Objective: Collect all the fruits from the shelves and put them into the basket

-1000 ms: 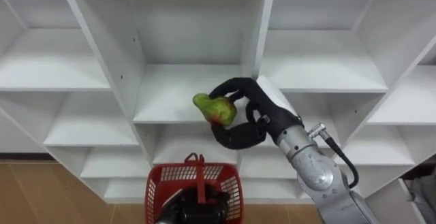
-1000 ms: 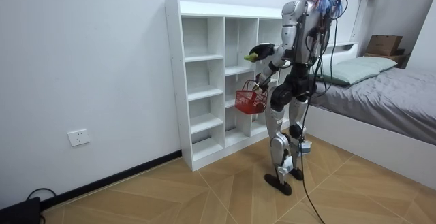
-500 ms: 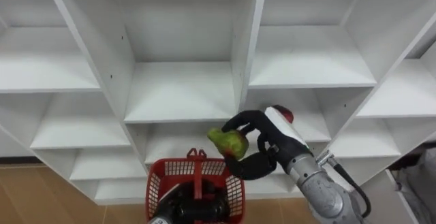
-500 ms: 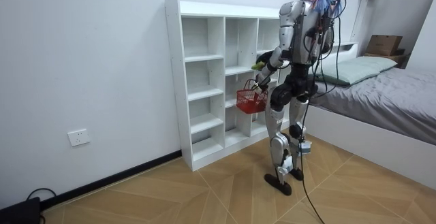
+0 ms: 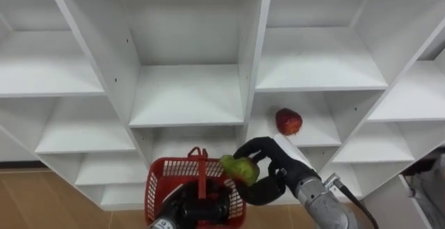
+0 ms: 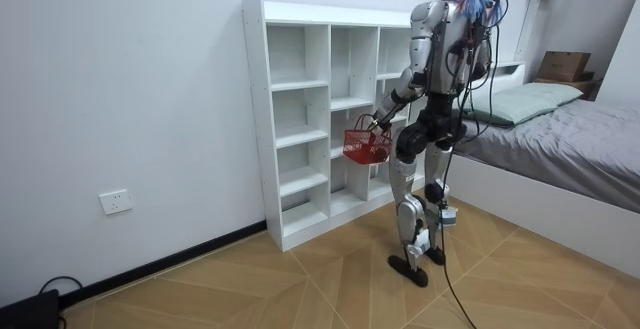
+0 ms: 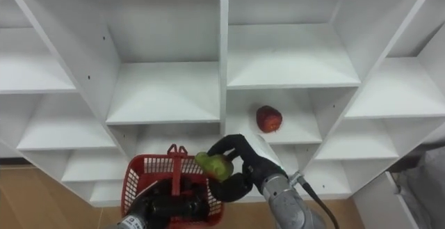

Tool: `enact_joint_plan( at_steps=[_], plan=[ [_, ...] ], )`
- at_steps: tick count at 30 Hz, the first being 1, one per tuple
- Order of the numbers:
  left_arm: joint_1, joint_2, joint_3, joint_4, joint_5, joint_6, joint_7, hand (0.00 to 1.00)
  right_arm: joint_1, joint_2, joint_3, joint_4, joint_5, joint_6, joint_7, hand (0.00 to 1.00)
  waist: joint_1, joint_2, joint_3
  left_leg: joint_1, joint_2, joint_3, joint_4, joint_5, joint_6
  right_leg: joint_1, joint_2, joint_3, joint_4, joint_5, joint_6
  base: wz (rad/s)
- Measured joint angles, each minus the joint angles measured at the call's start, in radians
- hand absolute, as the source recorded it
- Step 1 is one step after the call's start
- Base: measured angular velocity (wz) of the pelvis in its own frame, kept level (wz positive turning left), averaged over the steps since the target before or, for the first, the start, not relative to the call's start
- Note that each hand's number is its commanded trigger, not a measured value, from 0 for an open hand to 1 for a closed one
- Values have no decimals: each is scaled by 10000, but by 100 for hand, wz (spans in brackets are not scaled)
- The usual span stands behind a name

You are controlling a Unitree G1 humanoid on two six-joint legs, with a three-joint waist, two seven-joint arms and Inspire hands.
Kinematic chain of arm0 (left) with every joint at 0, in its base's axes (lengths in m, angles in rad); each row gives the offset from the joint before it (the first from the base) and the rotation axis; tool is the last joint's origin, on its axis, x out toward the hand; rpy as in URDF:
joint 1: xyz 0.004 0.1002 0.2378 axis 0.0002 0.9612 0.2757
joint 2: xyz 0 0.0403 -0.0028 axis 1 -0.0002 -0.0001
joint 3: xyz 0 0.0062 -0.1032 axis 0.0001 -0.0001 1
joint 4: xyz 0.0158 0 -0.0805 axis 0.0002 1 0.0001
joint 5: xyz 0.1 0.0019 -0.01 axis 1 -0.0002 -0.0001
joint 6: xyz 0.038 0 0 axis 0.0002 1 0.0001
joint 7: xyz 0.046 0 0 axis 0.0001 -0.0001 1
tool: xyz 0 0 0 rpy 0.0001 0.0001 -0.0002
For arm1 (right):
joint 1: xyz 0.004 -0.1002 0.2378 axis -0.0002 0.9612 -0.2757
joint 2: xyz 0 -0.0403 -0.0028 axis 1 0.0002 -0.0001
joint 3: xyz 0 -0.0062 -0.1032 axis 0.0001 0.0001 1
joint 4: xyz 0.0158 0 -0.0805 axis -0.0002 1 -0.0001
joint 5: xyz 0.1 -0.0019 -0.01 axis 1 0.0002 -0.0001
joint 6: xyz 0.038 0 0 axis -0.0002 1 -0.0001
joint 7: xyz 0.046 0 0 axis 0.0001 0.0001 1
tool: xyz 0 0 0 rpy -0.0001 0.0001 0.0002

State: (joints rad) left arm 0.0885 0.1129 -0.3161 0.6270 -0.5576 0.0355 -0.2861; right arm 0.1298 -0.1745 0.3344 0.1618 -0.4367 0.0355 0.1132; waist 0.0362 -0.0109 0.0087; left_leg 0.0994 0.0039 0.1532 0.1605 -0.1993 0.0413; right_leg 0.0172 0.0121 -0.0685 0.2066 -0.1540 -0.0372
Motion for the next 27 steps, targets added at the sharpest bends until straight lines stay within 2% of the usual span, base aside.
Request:
enact_joint_plan(
  at_steps=[12, 18, 22, 27],
  plan=[
    [-52, 119, -10, -22, 0, 0, -6, 100, -1, -119, 172, 422, -42, 22, 2, 100, 14, -61, 22, -21, 20, 65, -5, 0, -1, -142, 45, 157, -16, -2, -3, -2],
    [-52, 144, -14, -243, 1, 0, -10, 100, -4, -124, 175, 632, -150, 102, 6, 100, 23, -155, 70, -14, 31, 68, -42, -7, -11, -159, 66, 170, -17, 2, -9, 0],
    [-51, 139, -19, -294, 1, 1, -11, 100, -5, -124, 174, 632, -407, 102, 6, 100, 23, -167, 63, -10, 33, 71, -84, -7, -11, -167, 73, 171, -16, 5, -12, 0],
    [-47, 116, -19, -294, 24, 0, -11, 100, -6, -61, 172, 787, -466, 100, -27, 100, 233, -189, 46, -2, 36, 89, -80, -6, -13, -139, 71, 166, -17, 10, -17, 0]
  ],
)
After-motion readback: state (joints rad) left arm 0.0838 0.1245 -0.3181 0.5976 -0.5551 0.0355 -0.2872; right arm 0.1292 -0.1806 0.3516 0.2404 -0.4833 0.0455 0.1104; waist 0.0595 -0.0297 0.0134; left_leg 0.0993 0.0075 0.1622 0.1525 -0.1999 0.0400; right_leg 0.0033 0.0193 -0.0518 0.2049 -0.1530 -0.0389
